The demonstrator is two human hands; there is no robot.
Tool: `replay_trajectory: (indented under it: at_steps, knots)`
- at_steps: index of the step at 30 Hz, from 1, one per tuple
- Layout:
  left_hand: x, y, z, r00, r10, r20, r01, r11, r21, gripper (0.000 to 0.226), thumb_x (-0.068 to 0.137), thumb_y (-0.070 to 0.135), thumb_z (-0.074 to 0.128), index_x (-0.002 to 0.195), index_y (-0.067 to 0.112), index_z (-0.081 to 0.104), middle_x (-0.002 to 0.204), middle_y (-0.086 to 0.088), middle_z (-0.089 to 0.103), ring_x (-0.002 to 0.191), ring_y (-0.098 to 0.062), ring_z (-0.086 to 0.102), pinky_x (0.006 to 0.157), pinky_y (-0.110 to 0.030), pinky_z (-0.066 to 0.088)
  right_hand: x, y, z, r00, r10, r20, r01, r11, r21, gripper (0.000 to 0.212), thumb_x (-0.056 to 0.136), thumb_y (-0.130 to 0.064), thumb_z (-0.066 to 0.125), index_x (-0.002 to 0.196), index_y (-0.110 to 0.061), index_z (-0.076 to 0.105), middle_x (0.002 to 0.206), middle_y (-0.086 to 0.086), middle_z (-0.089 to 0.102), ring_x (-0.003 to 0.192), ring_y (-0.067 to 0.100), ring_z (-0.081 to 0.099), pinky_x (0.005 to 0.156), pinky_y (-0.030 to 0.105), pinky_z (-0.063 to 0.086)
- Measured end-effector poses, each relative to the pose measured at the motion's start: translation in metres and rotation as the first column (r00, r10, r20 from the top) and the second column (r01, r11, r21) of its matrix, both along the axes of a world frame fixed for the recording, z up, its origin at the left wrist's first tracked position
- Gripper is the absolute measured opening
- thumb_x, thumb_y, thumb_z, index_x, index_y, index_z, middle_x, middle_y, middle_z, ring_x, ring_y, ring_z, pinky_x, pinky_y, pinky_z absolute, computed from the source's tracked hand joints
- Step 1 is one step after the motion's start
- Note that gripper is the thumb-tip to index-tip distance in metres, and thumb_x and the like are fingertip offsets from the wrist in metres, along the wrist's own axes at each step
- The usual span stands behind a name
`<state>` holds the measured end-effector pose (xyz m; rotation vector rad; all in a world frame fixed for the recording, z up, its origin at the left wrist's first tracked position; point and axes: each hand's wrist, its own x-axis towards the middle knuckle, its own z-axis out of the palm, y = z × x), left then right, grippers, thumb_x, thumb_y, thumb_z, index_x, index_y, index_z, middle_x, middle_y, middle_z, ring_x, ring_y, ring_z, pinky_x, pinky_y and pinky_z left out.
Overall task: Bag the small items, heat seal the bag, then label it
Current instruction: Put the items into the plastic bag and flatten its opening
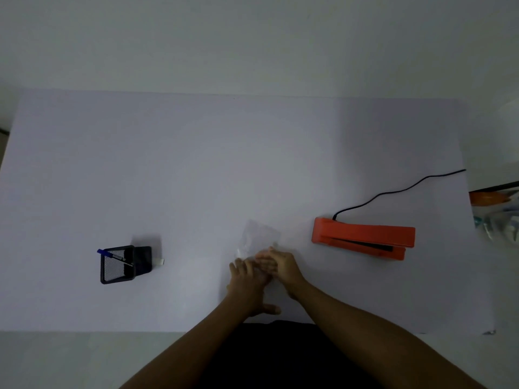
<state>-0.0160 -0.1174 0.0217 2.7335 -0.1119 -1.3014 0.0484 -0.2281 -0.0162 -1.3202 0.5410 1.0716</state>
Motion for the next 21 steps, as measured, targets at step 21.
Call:
replay_trajectory:
  at_steps: [21]
  knots:
    - [-0.006, 0.001, 0.001, 0.997, 0.076, -0.01, -0.076, 0.995, -0.061, 0.105, 0.057, 0.091, 0.05, 0.144, 0.036, 0.028, 0.151, -0.035, 0.015, 0.139, -0.058, 0.009, 0.11, -0.069, 0.009, 0.06, 0.018, 0.001, 0.998, -0.024, 0.054, 0.02, 0.998, 0.057, 0.05, 0.104, -0.032, 0.037, 0.108, 0.008, 0.066, 0.102, 0.024, 0.072, 0.092, 0.029, 0.072, 0.085, 0.034, 0.057]
